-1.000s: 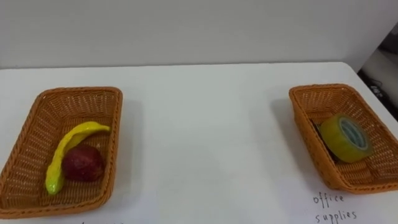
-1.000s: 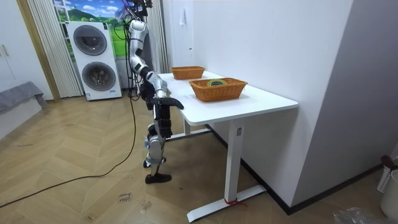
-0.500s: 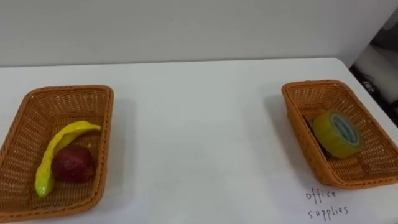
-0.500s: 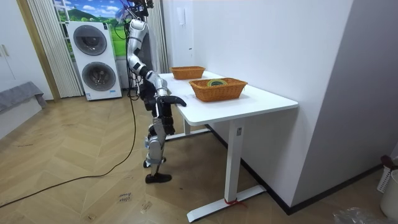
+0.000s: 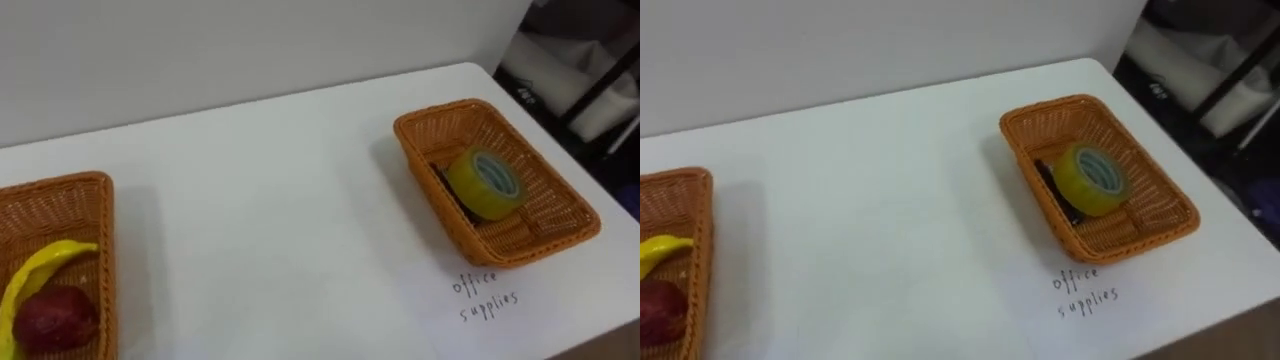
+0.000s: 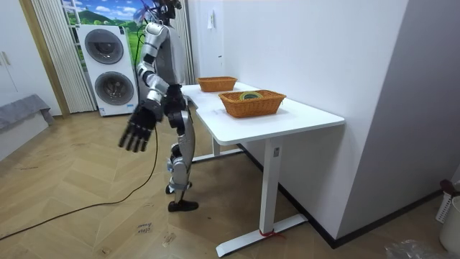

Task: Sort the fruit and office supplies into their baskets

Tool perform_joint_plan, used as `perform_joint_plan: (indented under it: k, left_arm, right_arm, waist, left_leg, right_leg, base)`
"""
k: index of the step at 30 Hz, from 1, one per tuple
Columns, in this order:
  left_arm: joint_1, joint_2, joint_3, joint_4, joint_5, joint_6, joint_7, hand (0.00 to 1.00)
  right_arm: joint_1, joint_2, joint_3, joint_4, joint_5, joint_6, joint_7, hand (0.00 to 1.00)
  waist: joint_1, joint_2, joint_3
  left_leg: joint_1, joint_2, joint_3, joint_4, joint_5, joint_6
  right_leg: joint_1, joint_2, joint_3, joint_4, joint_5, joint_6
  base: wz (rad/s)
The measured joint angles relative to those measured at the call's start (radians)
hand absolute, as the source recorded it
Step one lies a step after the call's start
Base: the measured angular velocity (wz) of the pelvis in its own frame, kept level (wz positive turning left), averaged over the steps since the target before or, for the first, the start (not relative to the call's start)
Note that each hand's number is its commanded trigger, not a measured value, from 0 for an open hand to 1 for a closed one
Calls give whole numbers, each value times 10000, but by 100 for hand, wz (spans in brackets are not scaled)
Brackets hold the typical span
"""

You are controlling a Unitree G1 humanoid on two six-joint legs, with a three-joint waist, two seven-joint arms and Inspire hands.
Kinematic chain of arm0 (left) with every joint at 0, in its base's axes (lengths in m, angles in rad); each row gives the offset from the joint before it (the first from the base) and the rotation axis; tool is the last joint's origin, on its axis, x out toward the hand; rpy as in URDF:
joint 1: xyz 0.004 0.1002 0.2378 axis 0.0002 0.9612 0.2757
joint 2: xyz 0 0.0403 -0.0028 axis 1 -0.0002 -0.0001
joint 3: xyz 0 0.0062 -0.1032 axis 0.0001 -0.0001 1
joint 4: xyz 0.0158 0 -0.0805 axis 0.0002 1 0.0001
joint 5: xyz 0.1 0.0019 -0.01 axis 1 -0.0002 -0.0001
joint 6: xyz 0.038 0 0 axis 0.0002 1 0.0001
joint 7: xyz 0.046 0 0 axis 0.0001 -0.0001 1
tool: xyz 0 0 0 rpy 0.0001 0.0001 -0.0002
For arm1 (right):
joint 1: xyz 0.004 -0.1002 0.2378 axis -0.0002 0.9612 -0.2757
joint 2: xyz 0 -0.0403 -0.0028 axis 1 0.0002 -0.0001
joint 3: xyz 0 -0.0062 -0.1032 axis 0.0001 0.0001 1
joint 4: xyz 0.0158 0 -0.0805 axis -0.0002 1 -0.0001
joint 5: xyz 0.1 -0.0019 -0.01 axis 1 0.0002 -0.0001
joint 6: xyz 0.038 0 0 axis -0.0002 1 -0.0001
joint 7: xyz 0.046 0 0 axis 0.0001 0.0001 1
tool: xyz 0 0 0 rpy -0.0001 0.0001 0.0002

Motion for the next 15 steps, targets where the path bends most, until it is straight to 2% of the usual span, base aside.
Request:
perform_joint_plan:
  k: [1,2,4,7,9,12,13,15]
  left_arm:
    - [-4,9,113,3,-1,-85,-64,0]
    - [-5,19,201,1,4,-131,-121,0]
    - [-33,41,204,-6,7,-177,-136,0]
    - [-62,201,205,-4,41,-224,-159,0]
    - [-145,195,175,-3,24,-197,-212,0]
    - [-251,196,168,-3,-95,96,-388,0]
    - [-418,205,146,17,-178,289,-401,0]
    - [-675,192,166,277,-173,555,-401,0]
  right_arm:
    - [11,-184,-282,35,-100,-27,-138,0]
    - [17,-313,-551,-3,-105,-26,-237,0]
    - [20,-476,-647,-2,-108,-43,-299,0]
    - [-3,-503,-646,35,-114,-42,-298,0]
    - [-84,-499,-531,365,-104,-19,-176,0]
    - [-170,-415,-278,1815,241,237,398,0]
    - [-165,-366,168,2867,518,354,773,0]
    - [-154,35,976,4592,690,717,1443,0]
  waist:
    - [-38,-100,47]
    - [-60,-214,49]
    - [-63,-300,26]
    - [-19,-425,9]
    - [94,-398,3]
    - [402,-276,-11]
    - [561,-208,-22]
    - [883,-122,-17]
  left_leg:
    - [1,5,51,-12,2,-1]
    - [12,5,79,-24,1,0]
    - [32,2,104,-42,-1,2]
    - [-37,13,161,-58,-4,4]
    - [-213,16,166,-35,-7,15]
    - [-274,91,167,-29,-8,18]
    - [-219,97,150,-33,-13,12]
    - [-146,110,144,-69,-23,-8]
  right_leg:
    - [-27,21,85,5,3,0]
    - [-31,25,120,3,11,5]
    - [-23,36,170,-3,30,6]
    - [-31,69,292,-17,106,4]
    - [-187,75,350,-33,175,5]
    - [-242,82,386,12,214,2]
    - [-175,101,397,8,215,0]
    - [-115,136,507,5,215,-1]
  base:
    - [-11]
    - [-12]
    - [-7]
    - [-6]
    - [-3]
    - [4]
    - [10]
    - [6]
